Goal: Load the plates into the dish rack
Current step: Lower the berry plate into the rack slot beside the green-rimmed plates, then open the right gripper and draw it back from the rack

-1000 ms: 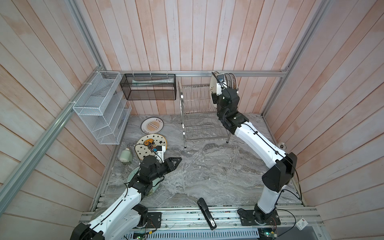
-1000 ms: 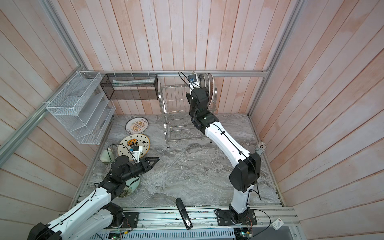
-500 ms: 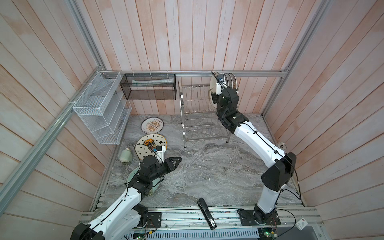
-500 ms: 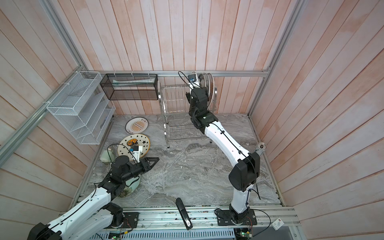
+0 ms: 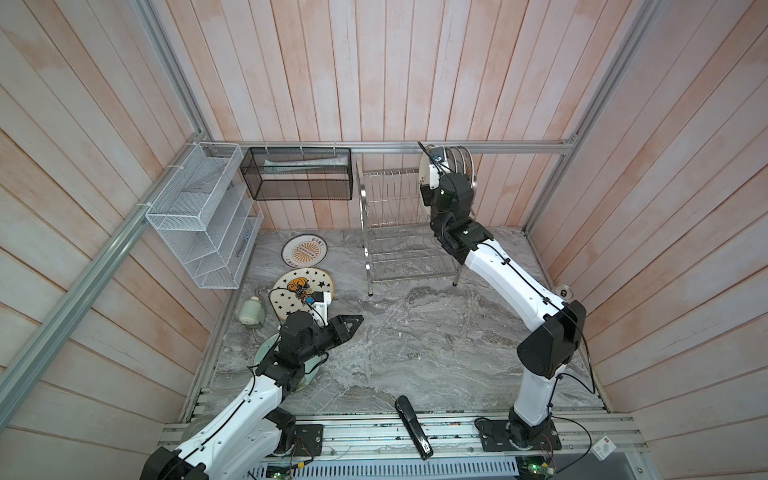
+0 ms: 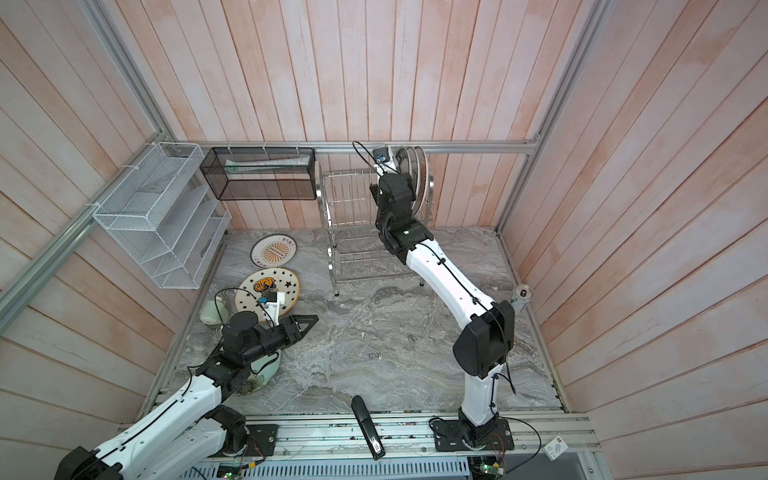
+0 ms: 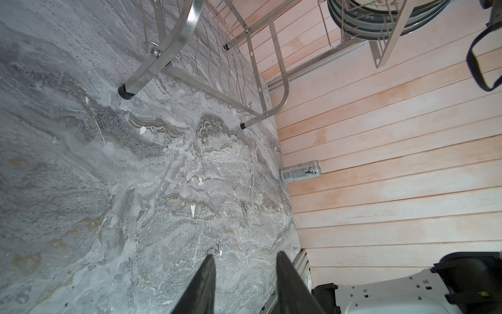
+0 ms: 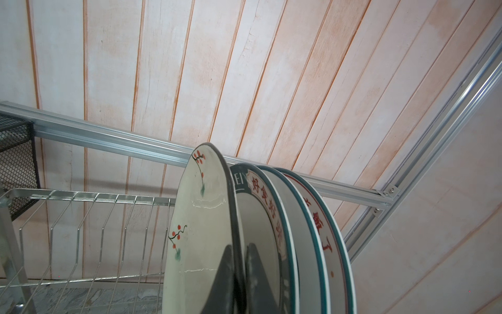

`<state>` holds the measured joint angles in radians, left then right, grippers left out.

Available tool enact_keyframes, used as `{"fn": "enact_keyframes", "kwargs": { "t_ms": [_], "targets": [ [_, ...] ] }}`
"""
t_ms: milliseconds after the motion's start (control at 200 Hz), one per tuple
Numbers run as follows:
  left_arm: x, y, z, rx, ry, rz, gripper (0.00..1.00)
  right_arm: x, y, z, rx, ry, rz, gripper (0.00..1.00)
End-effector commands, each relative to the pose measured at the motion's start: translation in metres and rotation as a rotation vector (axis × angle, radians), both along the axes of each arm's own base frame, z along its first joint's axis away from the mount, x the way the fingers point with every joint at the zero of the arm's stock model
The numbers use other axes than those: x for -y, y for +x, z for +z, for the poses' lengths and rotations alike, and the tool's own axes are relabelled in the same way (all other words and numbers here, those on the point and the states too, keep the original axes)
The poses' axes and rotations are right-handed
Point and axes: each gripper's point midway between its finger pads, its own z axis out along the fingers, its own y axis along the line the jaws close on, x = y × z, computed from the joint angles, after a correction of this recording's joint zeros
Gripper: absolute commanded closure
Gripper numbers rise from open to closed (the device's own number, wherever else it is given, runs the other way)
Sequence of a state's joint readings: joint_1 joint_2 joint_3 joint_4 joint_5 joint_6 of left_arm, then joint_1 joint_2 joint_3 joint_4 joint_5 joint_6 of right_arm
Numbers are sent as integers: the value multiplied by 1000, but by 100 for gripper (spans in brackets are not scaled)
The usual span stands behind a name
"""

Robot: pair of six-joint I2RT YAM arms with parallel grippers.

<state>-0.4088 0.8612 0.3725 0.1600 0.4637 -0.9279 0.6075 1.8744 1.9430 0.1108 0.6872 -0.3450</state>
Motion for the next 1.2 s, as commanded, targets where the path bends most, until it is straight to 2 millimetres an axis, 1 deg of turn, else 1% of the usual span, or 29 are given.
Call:
{"fn": "enact_keyframes", "kwargs": {
  "t_ms": [0, 255, 695, 865, 985, 1100, 1195],
  "targets": [
    [-1, 0, -2, 7, 15, 5, 61, 7, -10, 49, 132, 90, -10, 100],
    [-1, 0, -2, 6, 18, 4, 61, 4, -4, 43, 113, 76, -13, 100],
    [-2, -1, -3, 6, 22, 4, 61, 1, 4, 38, 84, 68, -13, 100],
    [-2, -1, -3, 7, 23, 4, 61, 0, 6, 36, 75, 66, -9, 96],
    [-2, -1, -3, 7, 24, 4, 61, 0, 7, 36, 71, 66, -10, 90],
    [-1, 0, -2, 10, 24, 4, 61, 1, 9, 35, 65, 63, -14, 82],
    [-1, 0, -2, 11, 23, 4, 61, 0, 9, 35, 64, 63, -14, 81]
  ]
}}
